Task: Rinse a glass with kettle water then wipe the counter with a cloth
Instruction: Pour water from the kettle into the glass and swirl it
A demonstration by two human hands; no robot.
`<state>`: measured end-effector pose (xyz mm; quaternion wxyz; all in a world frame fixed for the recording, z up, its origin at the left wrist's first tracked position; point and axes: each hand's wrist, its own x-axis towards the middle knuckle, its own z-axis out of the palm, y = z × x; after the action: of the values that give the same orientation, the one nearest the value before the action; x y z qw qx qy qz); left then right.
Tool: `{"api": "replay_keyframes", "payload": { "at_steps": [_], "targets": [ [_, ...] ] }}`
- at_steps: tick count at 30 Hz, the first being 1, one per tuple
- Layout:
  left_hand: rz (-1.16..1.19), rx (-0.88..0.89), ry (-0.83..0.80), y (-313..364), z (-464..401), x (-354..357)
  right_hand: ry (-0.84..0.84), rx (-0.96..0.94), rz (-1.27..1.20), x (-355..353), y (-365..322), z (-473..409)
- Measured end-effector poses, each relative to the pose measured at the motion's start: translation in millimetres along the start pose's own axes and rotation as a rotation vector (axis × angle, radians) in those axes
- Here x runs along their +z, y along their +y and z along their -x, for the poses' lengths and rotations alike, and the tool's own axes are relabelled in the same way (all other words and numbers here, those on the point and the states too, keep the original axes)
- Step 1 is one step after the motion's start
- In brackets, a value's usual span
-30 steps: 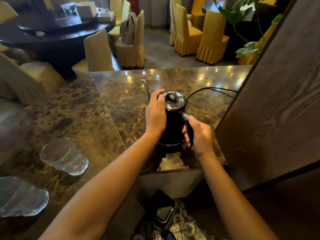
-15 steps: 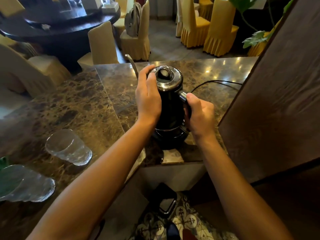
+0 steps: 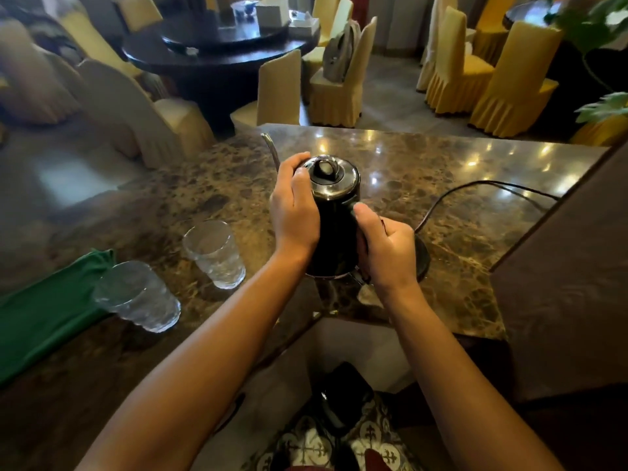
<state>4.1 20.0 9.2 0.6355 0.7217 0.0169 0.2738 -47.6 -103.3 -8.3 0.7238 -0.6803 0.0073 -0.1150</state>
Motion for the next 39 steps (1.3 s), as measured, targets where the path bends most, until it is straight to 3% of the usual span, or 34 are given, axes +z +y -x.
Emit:
{"api": "replay_keyframes", "payload": {
  "at_steps": [19, 26, 33, 36, 39],
  "targets": [
    [-0.074, -0.135, -0.024, -59, 28, -20, -0.035, -0.005, 0.062, 9, 59, 15],
    [-0.217, -0.1, -0.289, -63, 28, -50, -0.062, -0.015, 0.055, 5, 57, 15],
    [-0.255, 0.042, -0.08, -70, 72, -136, -0.07, 0.032, 0.077, 4, 55, 18],
    [-0.333, 0.023, -0.068, -76, 86, -166, -0.055, 0.031, 0.084, 5, 54, 19],
    [-0.438, 0.118, -0.023, -79, 92, -179, -0.031, 0.02, 0.092, 8, 54, 20]
  ]
}}
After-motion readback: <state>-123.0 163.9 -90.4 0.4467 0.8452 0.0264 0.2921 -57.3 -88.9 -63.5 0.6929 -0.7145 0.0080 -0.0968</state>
